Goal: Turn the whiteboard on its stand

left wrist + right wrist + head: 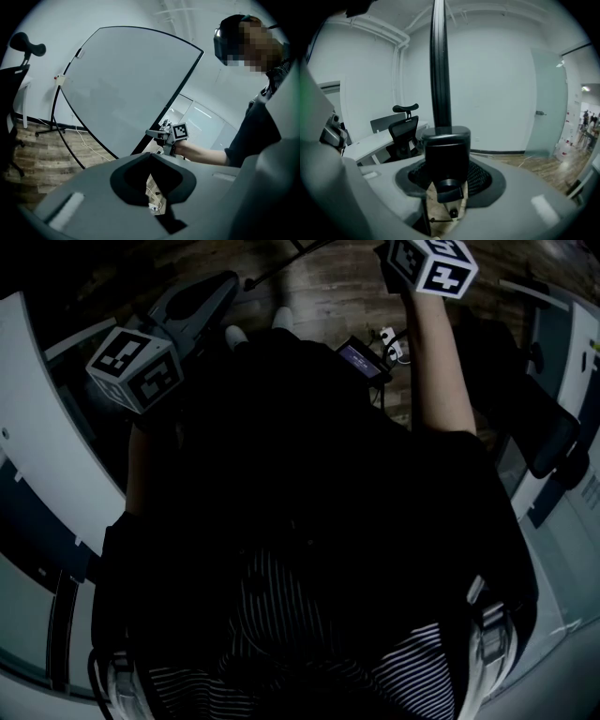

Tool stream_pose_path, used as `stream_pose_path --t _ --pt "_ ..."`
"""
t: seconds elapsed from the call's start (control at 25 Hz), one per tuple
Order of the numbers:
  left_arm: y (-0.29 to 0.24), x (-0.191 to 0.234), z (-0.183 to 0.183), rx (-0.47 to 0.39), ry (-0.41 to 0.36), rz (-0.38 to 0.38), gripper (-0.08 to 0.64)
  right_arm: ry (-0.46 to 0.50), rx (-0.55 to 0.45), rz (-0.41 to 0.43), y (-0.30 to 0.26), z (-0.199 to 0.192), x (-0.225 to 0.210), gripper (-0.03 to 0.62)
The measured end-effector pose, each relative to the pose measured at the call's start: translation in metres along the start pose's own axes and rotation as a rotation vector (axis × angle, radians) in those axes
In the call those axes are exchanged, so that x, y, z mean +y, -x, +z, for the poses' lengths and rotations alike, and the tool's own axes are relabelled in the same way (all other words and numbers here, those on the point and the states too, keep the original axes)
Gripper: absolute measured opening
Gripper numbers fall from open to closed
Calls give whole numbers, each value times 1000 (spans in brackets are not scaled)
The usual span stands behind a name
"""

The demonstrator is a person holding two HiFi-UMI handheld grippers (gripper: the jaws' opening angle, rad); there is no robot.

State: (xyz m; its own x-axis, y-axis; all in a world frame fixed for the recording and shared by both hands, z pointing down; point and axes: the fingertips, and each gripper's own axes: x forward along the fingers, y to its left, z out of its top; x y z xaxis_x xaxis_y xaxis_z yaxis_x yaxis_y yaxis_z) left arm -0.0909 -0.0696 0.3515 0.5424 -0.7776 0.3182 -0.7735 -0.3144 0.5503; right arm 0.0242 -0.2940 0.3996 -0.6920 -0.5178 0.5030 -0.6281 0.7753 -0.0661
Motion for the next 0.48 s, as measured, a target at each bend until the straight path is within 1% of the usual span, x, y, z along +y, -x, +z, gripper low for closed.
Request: stream_pose_path --t 0.12,0.16,0.28,0.32,0.48 --pt "12 11 1 -20 22 7 3 -5 7 -5 5 -3 8 184" --pt "22 12 0 -26 22 6 3 -7 6 -3 10 -5 19 184" --pt "66 12 -7 -33 13 2 3 -2 2 3 30 -10 71 184" --pt "74 12 -8 -34 11 0 3 -1 4 4 34 -11 82 184" --pt "77 6 -14 -35 8 -10 3 -5 19 -1 43 -17 96 184"
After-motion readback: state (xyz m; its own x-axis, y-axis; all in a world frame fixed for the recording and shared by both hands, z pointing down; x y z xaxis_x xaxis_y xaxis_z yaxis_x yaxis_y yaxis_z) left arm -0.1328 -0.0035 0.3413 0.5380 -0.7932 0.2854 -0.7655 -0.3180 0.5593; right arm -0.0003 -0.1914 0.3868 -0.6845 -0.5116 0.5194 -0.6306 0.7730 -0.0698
